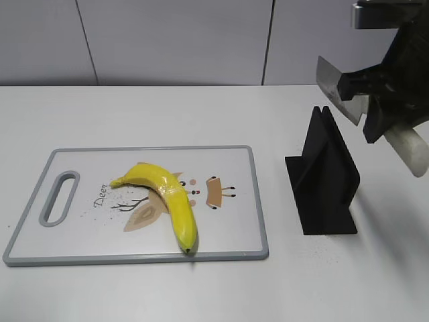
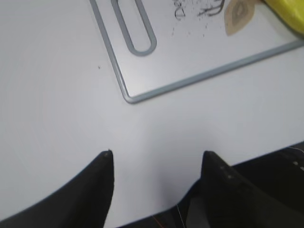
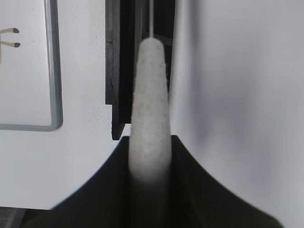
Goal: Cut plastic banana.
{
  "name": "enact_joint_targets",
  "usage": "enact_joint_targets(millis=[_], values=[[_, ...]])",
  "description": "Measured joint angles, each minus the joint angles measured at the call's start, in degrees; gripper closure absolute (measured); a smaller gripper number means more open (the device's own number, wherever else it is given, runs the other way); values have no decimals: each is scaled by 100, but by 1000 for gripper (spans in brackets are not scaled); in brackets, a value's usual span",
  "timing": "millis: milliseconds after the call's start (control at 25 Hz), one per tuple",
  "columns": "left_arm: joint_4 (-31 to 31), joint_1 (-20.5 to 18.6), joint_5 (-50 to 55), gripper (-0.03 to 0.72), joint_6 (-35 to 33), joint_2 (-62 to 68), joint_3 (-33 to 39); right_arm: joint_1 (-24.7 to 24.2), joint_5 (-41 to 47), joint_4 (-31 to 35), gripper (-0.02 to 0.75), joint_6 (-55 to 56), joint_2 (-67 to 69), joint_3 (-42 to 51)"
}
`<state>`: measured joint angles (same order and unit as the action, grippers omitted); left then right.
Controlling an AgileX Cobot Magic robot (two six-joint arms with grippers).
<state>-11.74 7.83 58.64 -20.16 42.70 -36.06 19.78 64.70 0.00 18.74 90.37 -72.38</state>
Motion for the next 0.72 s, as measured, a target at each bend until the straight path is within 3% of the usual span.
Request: enact_joint_targets(millis=[240, 720], values=[[11, 0, 558, 127, 330, -1089, 633, 0, -138, 0, 582, -101, 0, 5], [115, 0, 498, 127, 492, -2960, 750, 0, -250, 294, 582, -119, 12, 42]])
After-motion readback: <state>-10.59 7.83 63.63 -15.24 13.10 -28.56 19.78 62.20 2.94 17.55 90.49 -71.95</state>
